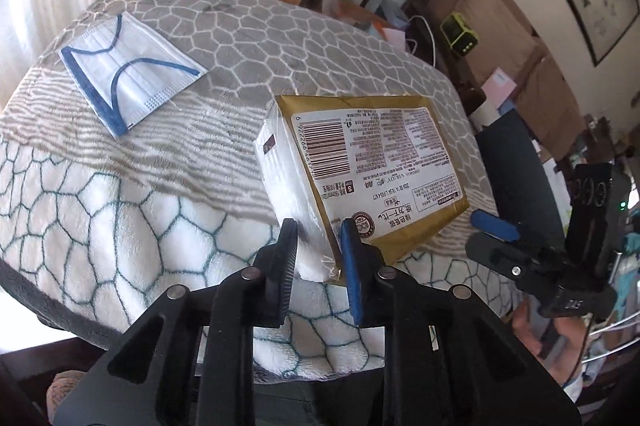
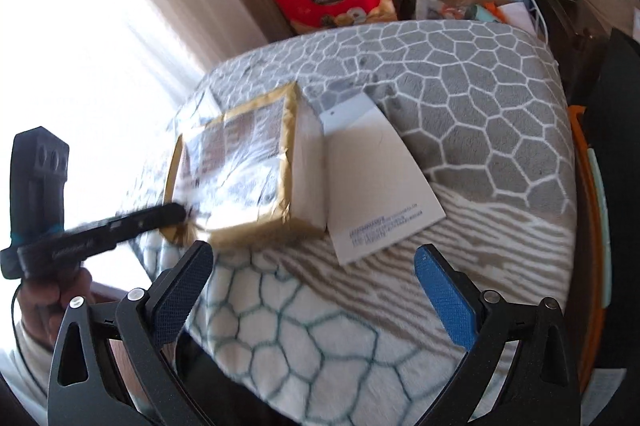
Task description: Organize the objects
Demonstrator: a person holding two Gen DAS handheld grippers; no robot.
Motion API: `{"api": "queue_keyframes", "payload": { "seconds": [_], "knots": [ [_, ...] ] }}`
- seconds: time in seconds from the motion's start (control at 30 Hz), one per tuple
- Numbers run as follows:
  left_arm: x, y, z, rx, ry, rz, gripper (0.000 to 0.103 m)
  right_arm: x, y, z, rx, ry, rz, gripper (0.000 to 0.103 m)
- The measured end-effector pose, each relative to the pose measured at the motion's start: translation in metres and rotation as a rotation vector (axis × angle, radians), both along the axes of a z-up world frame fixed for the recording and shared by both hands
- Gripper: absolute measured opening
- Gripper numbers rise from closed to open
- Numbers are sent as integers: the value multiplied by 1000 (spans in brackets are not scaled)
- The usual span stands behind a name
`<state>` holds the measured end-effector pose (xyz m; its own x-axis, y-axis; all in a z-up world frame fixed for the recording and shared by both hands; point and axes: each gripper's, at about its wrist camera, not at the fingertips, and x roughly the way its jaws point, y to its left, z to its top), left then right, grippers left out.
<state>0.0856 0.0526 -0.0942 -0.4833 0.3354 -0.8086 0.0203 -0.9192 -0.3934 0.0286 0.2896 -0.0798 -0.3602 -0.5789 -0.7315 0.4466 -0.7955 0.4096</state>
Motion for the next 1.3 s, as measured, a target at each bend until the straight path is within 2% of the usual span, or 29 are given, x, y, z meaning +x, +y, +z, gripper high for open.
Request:
{"api": "queue_keyframes", "payload": {
  "seconds": [0.1,0.2,0.37,0.4,0.43,0.47,0.6,0.63,0.7,0.8,1.07,1.2,1.3],
  "knots": [
    [0,-5,-3,20,0,13,20,-2,2,-4,-18,26,-35,95],
    [2,-2,-3,-6,10,8,21,-6,8,-6,-46,37,-63,90],
    [3,2,-3,-35,29,6,21,-13,-3,-1,-73,90,-29,87],
    [3,2,-3,-28,28,10,21,-14,-7,-1,-80,97,-18,82],
    [3,1,-3,-19,25,13,21,-15,-12,-2,-92,96,-4,66],
    [3,1,-2,-5,22,10,21,-16,-17,-3,-114,89,19,55],
    [5,2,1,-8,20,-1,22,-14,-28,-9,-81,135,-6,40],
    [7,3,2,-12,24,2,22,-15,-27,-9,-87,132,-15,33],
    [10,3,5,-12,35,11,21,-16,-24,-6,-102,118,-26,27],
    [13,3,11,15,47,11,21,-12,-21,7,-86,135,-23,24],
    [18,25,36,10,143,-62,21,21,7,52,-43,219,-58,24],
    [12,47,23,16,116,-119,21,36,27,47,1,247,-108,24],
    [8,66,11,5,77,-149,21,38,46,31,-7,220,-155,24]
  ]
}}
